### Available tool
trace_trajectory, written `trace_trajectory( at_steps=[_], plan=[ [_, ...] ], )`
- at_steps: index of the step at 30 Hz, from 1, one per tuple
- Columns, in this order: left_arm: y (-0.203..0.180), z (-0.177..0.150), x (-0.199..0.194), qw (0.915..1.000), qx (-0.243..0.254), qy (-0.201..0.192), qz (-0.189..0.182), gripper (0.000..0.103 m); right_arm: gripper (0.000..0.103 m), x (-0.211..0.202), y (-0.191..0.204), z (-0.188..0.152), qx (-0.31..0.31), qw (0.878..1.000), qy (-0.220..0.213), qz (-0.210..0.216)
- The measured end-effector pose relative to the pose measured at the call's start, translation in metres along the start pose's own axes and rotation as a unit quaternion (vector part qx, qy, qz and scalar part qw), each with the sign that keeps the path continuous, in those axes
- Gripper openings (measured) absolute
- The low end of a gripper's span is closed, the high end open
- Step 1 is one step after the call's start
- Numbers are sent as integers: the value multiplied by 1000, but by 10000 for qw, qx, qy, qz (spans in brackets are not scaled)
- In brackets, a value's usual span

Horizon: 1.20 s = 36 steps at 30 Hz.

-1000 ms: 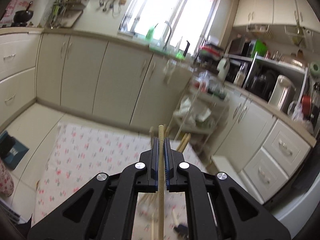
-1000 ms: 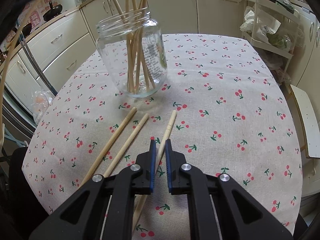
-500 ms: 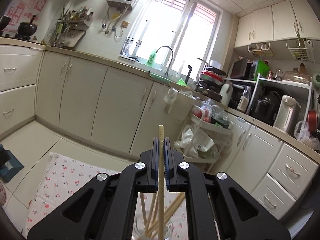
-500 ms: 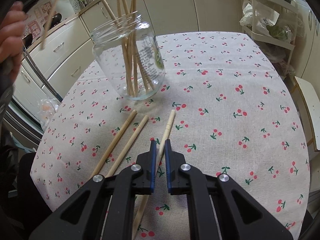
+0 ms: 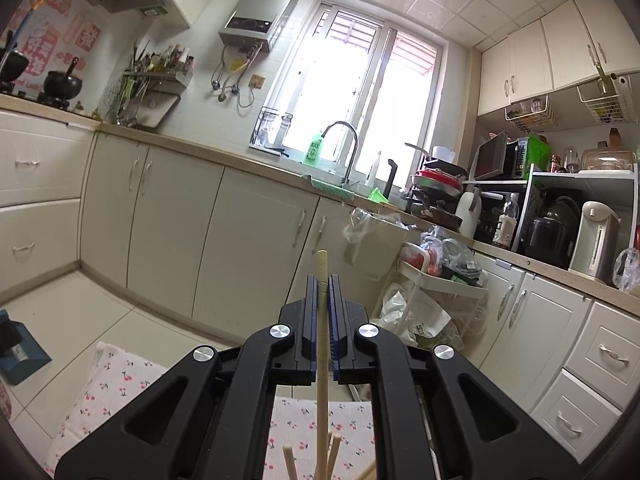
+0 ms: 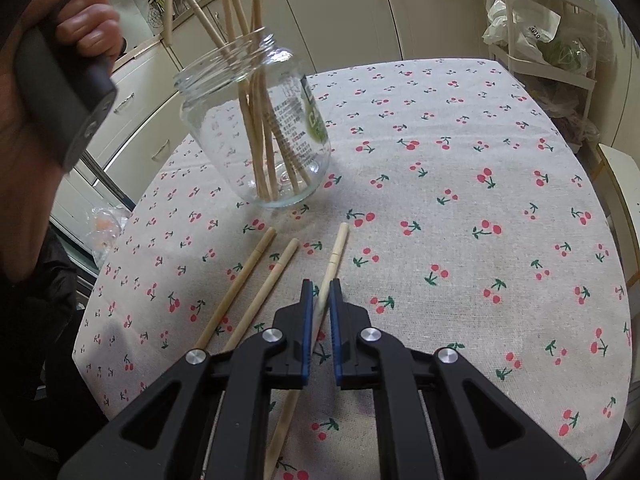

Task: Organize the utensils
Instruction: 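Lift the left gripper's chopstick over the jar and release it while the right gripper holds its chopstick, then raise the right gripper's chopstick over the jar and open to drop it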

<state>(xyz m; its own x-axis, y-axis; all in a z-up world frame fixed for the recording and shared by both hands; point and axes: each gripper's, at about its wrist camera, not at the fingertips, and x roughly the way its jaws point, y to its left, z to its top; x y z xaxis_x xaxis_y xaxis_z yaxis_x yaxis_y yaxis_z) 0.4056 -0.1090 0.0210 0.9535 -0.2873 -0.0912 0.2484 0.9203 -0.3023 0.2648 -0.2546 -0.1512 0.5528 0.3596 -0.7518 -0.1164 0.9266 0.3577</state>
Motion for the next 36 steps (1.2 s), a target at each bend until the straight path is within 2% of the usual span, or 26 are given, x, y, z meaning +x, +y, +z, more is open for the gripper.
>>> trace_trajectory(
  at_steps=[14,24,26,32,36],
  plan=[
    [-12,-41,2,9990,432,84,55,5,9,0,-4,1,67,9999,16,104],
    [-3,-54,-20,9973,574,453,36,5,9,0,-5,2,125,9998,47,137],
    [-1,-54,-26,9970,585,513,20,7,9,0,-5,3,147,9998,69,133],
    [11,-50,-59,9968,535,586,50,23,9,1,1,6,38,9997,227,-29],
    [24,-52,-78,9965,462,693,85,31,9,4,14,9,-309,9984,319,-353]
  ],
)
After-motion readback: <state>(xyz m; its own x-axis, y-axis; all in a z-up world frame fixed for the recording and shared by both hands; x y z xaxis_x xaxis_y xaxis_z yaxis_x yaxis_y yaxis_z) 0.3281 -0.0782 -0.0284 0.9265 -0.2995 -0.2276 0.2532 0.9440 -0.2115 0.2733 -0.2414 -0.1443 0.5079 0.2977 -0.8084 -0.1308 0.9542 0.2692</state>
